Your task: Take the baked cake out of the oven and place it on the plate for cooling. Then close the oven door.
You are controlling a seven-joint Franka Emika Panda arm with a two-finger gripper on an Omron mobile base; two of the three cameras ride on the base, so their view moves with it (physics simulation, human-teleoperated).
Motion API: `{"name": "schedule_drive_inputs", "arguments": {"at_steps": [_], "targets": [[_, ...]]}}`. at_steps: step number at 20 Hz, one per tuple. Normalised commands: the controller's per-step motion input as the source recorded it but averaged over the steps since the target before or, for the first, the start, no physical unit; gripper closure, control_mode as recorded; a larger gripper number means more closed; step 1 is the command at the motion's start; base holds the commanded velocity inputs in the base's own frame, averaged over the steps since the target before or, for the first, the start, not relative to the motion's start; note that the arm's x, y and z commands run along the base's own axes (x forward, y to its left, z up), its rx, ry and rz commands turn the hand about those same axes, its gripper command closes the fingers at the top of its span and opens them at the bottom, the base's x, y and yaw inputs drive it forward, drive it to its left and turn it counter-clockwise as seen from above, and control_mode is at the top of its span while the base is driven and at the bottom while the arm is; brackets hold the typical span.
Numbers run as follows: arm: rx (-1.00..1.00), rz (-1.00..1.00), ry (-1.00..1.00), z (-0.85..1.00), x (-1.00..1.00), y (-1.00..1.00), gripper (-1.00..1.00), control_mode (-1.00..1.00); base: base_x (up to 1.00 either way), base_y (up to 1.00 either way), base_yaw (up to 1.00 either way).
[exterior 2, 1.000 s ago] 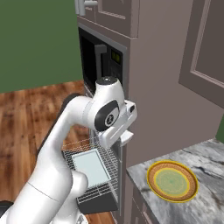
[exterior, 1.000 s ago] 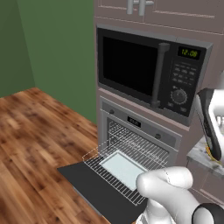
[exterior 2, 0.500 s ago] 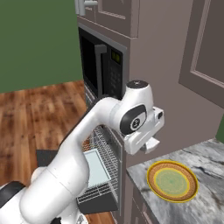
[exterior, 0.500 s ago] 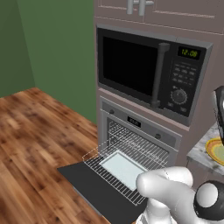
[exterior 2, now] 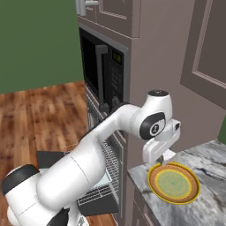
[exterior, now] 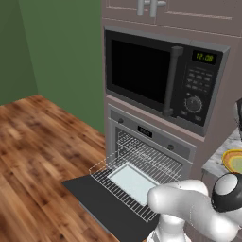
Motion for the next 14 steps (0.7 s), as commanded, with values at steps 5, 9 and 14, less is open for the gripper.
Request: {"name": "schedule_drive_inputs", "arguments": {"at_steps": [5,9,14], "targets": [[0.02,0.0,0.07,-0.41,0.0,-0.3,1.0,-1.0,0.0,0.0,0.0],[0.07,0.0,0.02,-0.45,0.0,-0.09,1.0,-1.0,0.0,0.0,0.0],[0.1,0.0,0.0,-0.4,0.09,-0.01,1.0,-1.0,0.0,0.0,0.0]]}}
